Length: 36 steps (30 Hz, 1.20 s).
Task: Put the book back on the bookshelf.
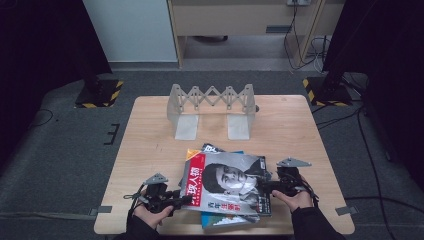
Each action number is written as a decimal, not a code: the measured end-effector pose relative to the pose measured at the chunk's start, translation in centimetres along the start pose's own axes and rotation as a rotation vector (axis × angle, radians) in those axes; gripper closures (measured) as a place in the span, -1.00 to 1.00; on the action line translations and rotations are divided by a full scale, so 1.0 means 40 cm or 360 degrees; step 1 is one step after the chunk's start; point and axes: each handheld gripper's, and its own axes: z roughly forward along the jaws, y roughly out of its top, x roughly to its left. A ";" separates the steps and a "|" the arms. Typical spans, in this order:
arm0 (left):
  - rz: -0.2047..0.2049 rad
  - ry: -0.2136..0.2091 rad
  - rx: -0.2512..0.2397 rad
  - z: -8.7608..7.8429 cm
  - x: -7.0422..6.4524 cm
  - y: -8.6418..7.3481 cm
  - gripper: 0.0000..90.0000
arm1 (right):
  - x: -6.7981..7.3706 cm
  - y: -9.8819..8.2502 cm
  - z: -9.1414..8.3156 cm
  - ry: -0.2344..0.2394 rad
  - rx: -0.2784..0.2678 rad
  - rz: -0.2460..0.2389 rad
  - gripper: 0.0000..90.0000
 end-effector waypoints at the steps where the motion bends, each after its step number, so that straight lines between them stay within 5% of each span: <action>1: 0.0000 -0.0040 -0.0054 -0.007 0.000 0.004 0.20 | 0.000 -0.001 0.000 0.0001 0.0002 -0.0007 -0.86; 5: 0.0000 -0.0134 -0.0113 -0.010 0.001 0.020 0.20 | -0.001 -0.003 0.004 0.0013 -0.0003 0.0012 -0.86; 8: -0.0016 -0.0178 -0.0088 0.003 0.000 0.035 0.19 | -0.001 -0.004 0.005 0.0019 -0.0006 0.0015 -0.86; 17: -0.0126 -0.0219 -0.0004 0.050 0.015 0.077 0.24 | -0.002 -0.004 0.006 0.0027 -0.0008 0.0022 -0.86; 22: -0.0130 -0.0237 0.0063 0.073 0.012 0.098 0.38 | -0.003 -0.004 0.006 0.0026 -0.0008 0.0013 -0.86; 36: -0.0190 -0.0251 0.0046 0.073 0.010 0.117 0.69 | -0.003 -0.003 0.007 0.0032 -0.0001 0.0022 -0.86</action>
